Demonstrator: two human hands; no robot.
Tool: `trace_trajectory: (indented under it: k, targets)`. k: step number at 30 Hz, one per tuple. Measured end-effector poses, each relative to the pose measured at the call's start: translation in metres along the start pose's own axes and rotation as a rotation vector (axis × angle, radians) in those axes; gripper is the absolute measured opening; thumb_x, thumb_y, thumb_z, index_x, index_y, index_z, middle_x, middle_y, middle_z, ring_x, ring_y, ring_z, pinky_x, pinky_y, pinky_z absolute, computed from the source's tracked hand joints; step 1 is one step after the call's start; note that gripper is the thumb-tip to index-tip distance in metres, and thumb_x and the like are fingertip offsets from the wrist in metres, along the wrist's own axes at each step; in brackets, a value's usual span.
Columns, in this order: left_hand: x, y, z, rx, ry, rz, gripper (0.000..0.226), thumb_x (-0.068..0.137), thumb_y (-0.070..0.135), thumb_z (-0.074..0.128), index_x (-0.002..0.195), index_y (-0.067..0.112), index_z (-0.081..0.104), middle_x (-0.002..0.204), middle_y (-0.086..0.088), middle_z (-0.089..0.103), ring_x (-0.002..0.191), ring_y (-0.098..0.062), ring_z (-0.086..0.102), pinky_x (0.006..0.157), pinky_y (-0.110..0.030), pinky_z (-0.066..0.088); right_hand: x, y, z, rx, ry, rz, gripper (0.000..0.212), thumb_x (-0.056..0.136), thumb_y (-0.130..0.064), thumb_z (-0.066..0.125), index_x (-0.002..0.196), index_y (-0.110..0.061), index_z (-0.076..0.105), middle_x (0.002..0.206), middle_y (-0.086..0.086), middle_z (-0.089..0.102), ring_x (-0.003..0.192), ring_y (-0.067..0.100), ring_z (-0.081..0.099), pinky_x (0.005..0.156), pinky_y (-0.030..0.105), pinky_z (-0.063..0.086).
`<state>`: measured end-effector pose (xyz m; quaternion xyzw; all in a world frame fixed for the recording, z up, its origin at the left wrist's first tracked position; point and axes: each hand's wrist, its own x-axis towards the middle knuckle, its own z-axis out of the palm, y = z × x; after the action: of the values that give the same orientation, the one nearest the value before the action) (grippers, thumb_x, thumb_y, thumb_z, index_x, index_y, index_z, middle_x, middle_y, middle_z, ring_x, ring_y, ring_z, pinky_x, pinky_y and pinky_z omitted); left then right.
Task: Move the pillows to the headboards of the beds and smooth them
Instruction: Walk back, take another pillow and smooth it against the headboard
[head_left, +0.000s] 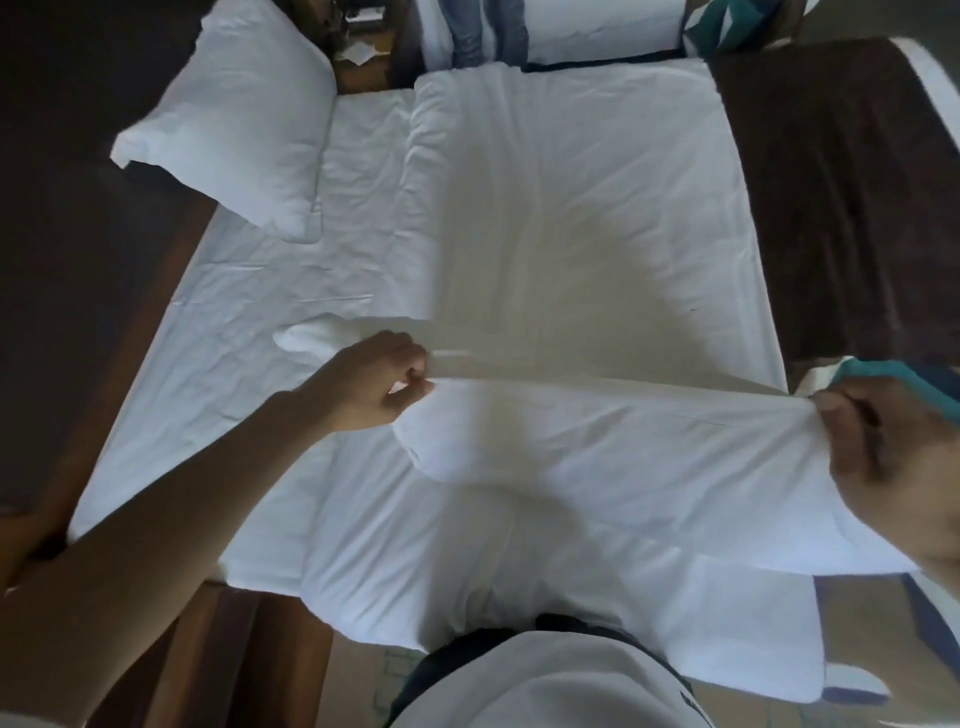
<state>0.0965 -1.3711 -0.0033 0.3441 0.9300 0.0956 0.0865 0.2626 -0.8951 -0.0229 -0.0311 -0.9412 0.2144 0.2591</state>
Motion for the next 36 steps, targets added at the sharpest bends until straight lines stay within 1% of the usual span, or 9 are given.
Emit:
trace_trajectory:
  k: [3,6,8,12,17,22,29,33,36]
  targets:
    - [0.008,-0.005,-0.004,0.008,0.089,0.070,0.023,0.099,0.036,0.049,0.091,0.018,0.061,0.117,0.005,0.065,0.103,-0.027,0.060,0.082,-0.043,0.050,-0.010,0.013,-0.001,0.031,-0.108,0.110,0.041,0.105,-0.037,0.043,0.104,-0.003,0.064,0.083,0.013,0.066,0.068,0.035,0.060,0.069,0.029,0.043]
    - [0.023,-0.001,-0.009,-0.062,-0.002,0.054,0.024,0.102,0.042,0.049,0.114,0.024,0.060,0.113,0.013,0.063,0.100,-0.018,0.056,0.089,-0.042,0.049,-0.018,0.002,-0.005,0.107,-0.083,0.202,0.041,0.105,-0.043,0.040,0.102,-0.008,0.063,0.078,0.001,0.057,0.065,0.027,0.054,0.067,0.021,0.041]
    - [0.035,0.000,-0.012,0.020,-0.021,0.071,0.032,0.101,0.048,0.049,0.121,0.027,0.061,0.108,0.009,0.062,0.096,-0.021,0.054,0.085,-0.040,0.047,-0.020,-0.012,-0.011,0.095,-0.058,0.160,0.043,0.104,-0.037,0.042,0.098,-0.002,0.066,0.076,0.000,0.054,0.062,0.023,0.050,0.071,0.009,0.038]
    - [0.049,0.004,-0.014,0.082,-0.104,0.133,0.050,0.091,0.062,0.032,0.086,0.024,0.063,0.081,0.010,0.053,0.081,-0.020,0.054,0.072,-0.037,0.043,-0.028,-0.026,-0.021,-0.040,0.034,0.037,0.035,0.101,-0.018,0.048,0.090,0.009,0.069,0.067,0.005,0.053,0.052,0.018,0.041,0.062,0.011,0.034]
    - [0.039,0.006,0.002,-0.041,-0.306,0.147,0.076,0.081,0.088,0.028,0.109,0.029,0.067,0.099,0.007,0.070,0.094,-0.018,0.066,0.087,-0.040,0.051,-0.036,-0.031,-0.019,-0.140,0.097,-0.028,0.021,0.095,-0.007,0.057,0.086,0.010,0.066,0.071,0.021,0.065,0.051,0.035,0.059,0.061,0.023,0.035]
    - [0.046,-0.002,-0.005,-0.104,-0.030,0.022,0.057,0.093,0.077,0.035,0.073,0.023,0.042,0.064,0.005,0.050,0.068,-0.023,0.056,0.064,-0.037,0.042,-0.033,-0.010,-0.019,-0.214,0.063,-0.038,0.035,0.098,-0.024,0.063,0.075,0.002,0.066,0.065,0.014,0.061,0.049,0.030,0.054,0.045,0.031,0.040]
    - [0.080,-0.008,0.010,0.004,0.007,-0.200,0.045,0.098,0.062,0.047,0.091,0.018,0.053,0.085,0.002,0.064,0.083,-0.026,0.060,0.068,-0.034,0.032,-0.002,0.028,-0.008,-0.296,-0.173,0.119,0.064,0.099,-0.047,0.041,0.071,0.003,0.069,0.060,0.014,0.056,0.053,0.037,0.058,0.053,0.038,0.051]
    - [0.079,-0.011,0.030,0.268,0.075,-0.138,0.052,0.100,0.060,0.031,0.107,0.021,0.065,0.099,-0.002,0.068,0.093,-0.027,0.067,0.087,-0.041,0.039,0.019,0.021,-0.006,-0.381,-0.165,0.137,0.051,0.101,-0.046,0.048,0.095,-0.003,0.076,0.084,0.023,0.072,0.077,0.046,0.069,0.068,0.051,0.053]
    - [0.063,-0.012,0.045,0.278,0.187,-0.035,0.052,0.107,0.053,0.025,0.115,0.024,0.067,0.113,0.006,0.070,0.110,-0.020,0.067,0.107,-0.051,0.033,0.006,0.013,0.010,-0.374,-0.330,-0.085,0.052,0.101,-0.051,0.045,0.111,-0.008,0.073,0.096,0.019,0.075,0.085,0.043,0.072,0.078,0.056,0.051]
